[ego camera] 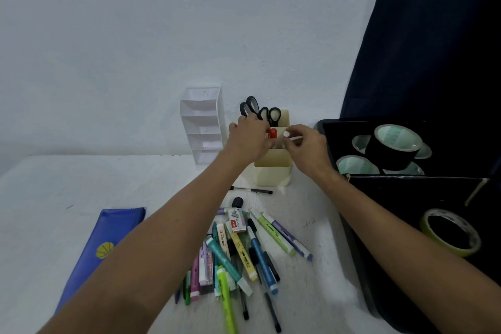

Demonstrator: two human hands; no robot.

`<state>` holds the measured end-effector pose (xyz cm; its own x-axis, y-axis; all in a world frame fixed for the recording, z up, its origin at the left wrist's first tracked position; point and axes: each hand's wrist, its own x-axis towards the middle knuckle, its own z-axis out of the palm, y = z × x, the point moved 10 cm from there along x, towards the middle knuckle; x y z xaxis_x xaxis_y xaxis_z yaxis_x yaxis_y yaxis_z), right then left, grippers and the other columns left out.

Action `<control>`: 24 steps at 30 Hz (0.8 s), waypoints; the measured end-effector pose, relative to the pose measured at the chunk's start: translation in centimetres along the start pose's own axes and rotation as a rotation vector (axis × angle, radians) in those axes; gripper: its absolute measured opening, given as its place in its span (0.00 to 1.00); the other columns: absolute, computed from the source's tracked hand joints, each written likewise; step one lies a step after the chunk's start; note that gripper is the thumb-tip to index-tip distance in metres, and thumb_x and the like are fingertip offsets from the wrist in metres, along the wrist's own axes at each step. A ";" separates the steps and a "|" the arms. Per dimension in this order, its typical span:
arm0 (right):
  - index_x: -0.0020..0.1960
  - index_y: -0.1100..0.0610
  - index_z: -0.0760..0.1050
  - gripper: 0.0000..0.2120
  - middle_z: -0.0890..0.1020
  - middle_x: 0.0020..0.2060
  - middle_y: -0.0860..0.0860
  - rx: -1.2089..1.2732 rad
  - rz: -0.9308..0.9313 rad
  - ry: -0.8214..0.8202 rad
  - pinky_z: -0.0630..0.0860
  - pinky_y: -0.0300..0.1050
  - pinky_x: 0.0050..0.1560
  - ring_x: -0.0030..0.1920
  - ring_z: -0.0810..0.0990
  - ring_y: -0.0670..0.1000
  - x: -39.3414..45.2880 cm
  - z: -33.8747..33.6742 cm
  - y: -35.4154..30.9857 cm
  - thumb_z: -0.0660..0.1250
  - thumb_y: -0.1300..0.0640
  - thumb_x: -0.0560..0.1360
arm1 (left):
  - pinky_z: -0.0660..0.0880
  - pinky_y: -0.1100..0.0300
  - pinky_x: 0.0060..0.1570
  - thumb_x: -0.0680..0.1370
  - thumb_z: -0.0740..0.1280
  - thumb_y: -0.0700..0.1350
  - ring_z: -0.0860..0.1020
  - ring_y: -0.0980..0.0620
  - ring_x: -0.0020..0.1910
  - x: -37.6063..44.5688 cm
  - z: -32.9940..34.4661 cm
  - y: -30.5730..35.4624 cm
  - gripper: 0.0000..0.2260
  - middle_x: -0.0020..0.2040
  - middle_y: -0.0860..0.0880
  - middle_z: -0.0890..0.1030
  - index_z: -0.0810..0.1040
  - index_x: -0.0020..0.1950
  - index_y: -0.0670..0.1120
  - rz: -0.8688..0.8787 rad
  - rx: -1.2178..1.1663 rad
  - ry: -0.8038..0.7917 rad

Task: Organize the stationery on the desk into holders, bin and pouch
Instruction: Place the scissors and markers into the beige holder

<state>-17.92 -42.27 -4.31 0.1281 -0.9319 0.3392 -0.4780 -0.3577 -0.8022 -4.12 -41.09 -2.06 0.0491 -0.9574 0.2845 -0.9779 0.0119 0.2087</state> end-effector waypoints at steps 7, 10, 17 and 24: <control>0.63 0.58 0.76 0.17 0.82 0.51 0.53 -0.020 -0.017 -0.072 0.81 0.45 0.49 0.43 0.82 0.48 0.4 0.7 -0.5 0.69 0.58 0.75 | 0.70 0.53 0.52 0.74 0.69 0.55 0.75 0.47 0.55 -0.6 0.0 -0.9 0.16 0.55 0.46 0.76 0.79 0.58 0.48 -0.020 -0.086 -0.007; 0.63 0.58 0.75 0.20 0.81 0.51 0.54 0.002 -0.058 -0.079 0.81 0.46 0.48 0.45 0.82 0.50 -0.1 0.7 -0.8 0.71 0.57 0.72 | 0.72 0.57 0.51 0.74 0.69 0.51 0.76 0.48 0.53 -1.7 -1.2 -2.0 0.16 0.57 0.46 0.76 0.79 0.60 0.48 -0.024 -0.193 0.025; 0.53 0.56 0.80 0.08 0.78 0.45 0.46 -0.103 -0.284 -0.190 0.72 0.33 0.38 0.36 0.76 0.44 -3.0 2.5 -5.2 0.69 0.57 0.75 | 0.67 0.64 0.48 0.76 0.67 0.45 0.73 0.54 0.45 -6.2 -2.4 -8.5 0.12 0.52 0.48 0.81 0.79 0.59 0.46 -0.156 -0.190 -0.075; 0.65 0.58 0.74 0.17 0.77 0.62 0.54 -0.530 -0.247 -0.711 0.71 0.41 0.58 0.58 0.76 0.51 -6.4 11.2 -1.8 0.66 0.56 0.77 | 0.70 0.65 0.47 0.76 0.68 0.45 0.75 0.54 0.43 -13.0 0.1 -11.0 0.11 0.51 0.47 0.82 0.80 0.57 0.46 -0.178 -0.108 -0.357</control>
<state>-8.13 -36.33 -10.49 0.6997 -0.7126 -0.0516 -0.6791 -0.6409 -0.3578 6.01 -28.78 -8.19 0.1237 -0.9869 -0.1031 -0.9324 -0.1512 0.3283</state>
